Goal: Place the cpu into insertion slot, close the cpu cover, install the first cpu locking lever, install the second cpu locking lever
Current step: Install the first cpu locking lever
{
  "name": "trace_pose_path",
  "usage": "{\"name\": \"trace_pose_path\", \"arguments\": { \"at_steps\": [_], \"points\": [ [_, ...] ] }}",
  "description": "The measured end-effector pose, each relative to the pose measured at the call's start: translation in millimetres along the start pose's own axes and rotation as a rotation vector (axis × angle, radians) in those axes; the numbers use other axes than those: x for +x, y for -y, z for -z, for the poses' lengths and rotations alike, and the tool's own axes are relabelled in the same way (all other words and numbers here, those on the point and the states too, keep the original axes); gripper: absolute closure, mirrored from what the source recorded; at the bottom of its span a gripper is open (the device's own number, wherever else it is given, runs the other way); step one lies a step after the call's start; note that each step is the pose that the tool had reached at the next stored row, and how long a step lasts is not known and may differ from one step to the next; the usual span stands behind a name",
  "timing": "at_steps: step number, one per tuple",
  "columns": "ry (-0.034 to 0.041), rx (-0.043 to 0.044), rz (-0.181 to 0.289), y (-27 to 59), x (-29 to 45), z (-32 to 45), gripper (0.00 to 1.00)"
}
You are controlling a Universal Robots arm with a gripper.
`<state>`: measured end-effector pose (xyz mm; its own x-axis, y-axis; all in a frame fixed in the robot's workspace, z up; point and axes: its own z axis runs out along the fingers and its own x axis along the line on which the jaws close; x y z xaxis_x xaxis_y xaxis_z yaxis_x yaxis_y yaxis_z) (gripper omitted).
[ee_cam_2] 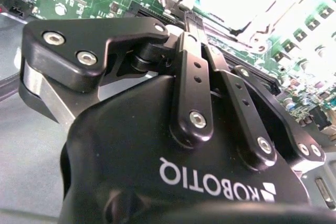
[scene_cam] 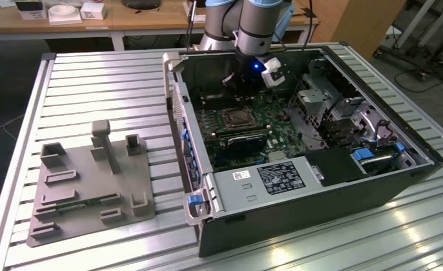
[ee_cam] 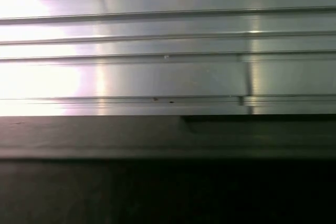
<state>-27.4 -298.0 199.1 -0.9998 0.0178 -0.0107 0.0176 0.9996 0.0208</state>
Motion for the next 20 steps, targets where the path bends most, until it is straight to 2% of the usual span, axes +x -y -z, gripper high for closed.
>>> {"name": "trace_pose_path", "arguments": {
  "at_steps": [4, 7, 11, 20],
  "points": [
    [0.0003, 0.0007, 0.000, -0.1, -0.4, 0.2, 0.89],
    [0.0002, 0.0006, 0.000, -0.2, -0.5, 4.3, 0.89],
    [0.0003, 0.0022, 0.000, -0.2, -0.5, 4.9, 0.89],
    [-0.0001, 0.0248, 0.000, 0.1, -0.9, -0.1, 0.89]
  ]
}}
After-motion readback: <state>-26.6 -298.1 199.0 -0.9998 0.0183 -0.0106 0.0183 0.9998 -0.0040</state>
